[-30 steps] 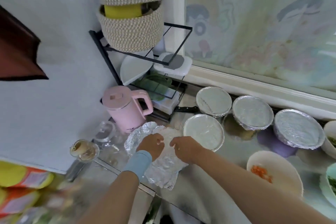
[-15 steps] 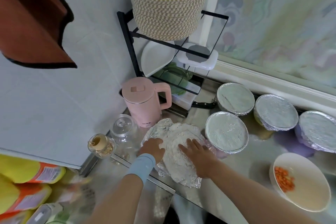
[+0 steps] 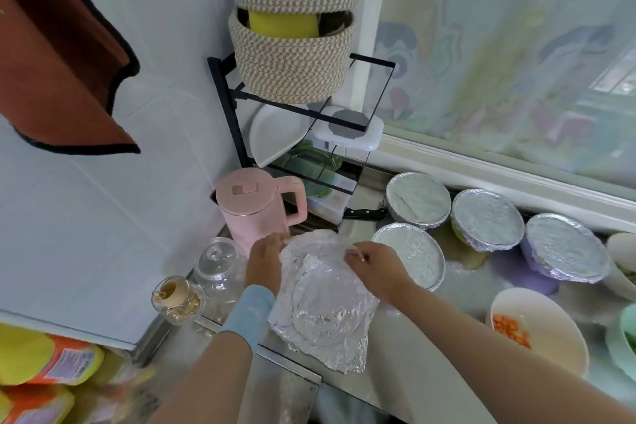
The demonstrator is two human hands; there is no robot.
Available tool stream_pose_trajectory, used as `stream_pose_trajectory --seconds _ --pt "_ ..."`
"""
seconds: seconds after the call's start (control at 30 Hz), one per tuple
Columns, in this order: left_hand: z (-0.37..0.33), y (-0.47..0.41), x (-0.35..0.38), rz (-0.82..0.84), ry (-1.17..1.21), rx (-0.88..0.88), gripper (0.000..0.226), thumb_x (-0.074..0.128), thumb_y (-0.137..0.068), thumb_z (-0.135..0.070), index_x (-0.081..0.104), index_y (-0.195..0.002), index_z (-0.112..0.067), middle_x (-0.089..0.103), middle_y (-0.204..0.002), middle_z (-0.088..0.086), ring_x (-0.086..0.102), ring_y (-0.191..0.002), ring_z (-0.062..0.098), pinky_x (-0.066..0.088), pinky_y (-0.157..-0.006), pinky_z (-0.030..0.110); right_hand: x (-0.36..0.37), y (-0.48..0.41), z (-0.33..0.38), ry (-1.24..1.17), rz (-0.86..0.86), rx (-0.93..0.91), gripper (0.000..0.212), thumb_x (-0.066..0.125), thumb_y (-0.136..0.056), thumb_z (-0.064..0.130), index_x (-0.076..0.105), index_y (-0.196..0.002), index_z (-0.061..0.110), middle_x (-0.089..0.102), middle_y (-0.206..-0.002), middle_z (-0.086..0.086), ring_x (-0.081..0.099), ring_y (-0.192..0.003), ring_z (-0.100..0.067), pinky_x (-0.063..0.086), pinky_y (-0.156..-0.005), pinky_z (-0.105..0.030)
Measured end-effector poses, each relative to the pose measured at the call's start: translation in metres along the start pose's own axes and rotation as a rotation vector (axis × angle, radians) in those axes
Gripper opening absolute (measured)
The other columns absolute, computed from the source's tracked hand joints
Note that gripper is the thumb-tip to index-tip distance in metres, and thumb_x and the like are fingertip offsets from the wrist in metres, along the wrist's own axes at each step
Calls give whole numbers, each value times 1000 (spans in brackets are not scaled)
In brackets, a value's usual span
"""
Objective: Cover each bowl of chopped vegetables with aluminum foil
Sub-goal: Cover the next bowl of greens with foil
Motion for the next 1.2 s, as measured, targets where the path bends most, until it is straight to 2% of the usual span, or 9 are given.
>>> stream_pose_trajectory --seconds 0.17,0.3,0.47,0.6,0.67,0.83,1.03,1.13,1.2 --pt "-43 -1 39 102 112 80 18 53 -92 -34 66 -98 -23 70 -101 2 67 -97 23 51 -96 48 -58 7 -17 -224 -166 187 40 70 -88 32 44 -62 16 36 -51 4 33 -45 -10 30 -50 -26" --pt "-65 13 81 172 25 144 26 63 -92 -24 52 -116 -24 64 -107 -5 61 -96 9 47 -80 17 -98 27 -41 -393 -314 266 31 73 -87 26 57 -66 9 43 -51 3 38 -47 -12 33 -50 -23" --pt "-76 33 144 270 -84 153 42 73 -84 -32 49 -119 -30 60 -113 -15 59 -97 1 48 -88 28 -137 48 -74 -493 -422 331 32 68 -91 27 55 -66 13 47 -50 5 43 -46 -12 37 -44 -20" --pt "-73 51 183 278 -299 171 19 67 -86 -33 52 -97 -35 61 -106 -11 61 -94 16 50 -85 34 -160 65 -99 -500 -438 335 33 63 -94 22 50 -64 16 44 -56 1 39 -49 -12 32 -42 -19" --pt "-64 59 195 292 -424 157 5 56 -93 -23 55 -98 -25 63 -103 -5 60 -91 18 44 -79 29 -165 70 -109 -476 -395 344 31 64 -93 22 51 -66 15 46 -59 0 40 -51 -13 32 -48 -23" --pt "-34 61 172 193 -654 34 18 39 -96 -8 55 -99 -15 60 -97 5 56 -90 25 41 -78 32 -137 68 -121 -461 -175 383 14 70 -88 20 71 -94 8 65 -77 -6 57 -66 -18 47 -64 -27" --pt "15 25 97 252 -715 -164 24 39 -98 -3 61 -103 4 63 -104 28 63 -95 35 52 -89 45 -50 64 -98 -307 183 400 14 62 -92 21 64 -95 8 59 -77 -2 52 -64 -12 42 -55 -21" --pt "40 24 63 247 -843 -173 35 39 -97 -21 57 -123 -6 62 -124 21 60 -111 36 49 -89 39 -2 60 -86 -274 227 413 13 60 -91 16 62 -99 6 56 -82 -3 49 -61 -9 40 -46 -14" --pt "60 27 46 306 -973 -221 49 40 -98 -42 43 -142 -21 53 -139 11 53 -123 32 47 -99 39 25 59 -88 -210 225 438 9 61 -89 15 56 -83 13 53 -78 -2 47 -62 -10 41 -50 -17"
Point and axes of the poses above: each hand's wrist, its own y-axis away from the middle knuckle, its own x-axis out of the palm, z = x × y, the point moved 3 cm from there along -y, towards the middle knuckle
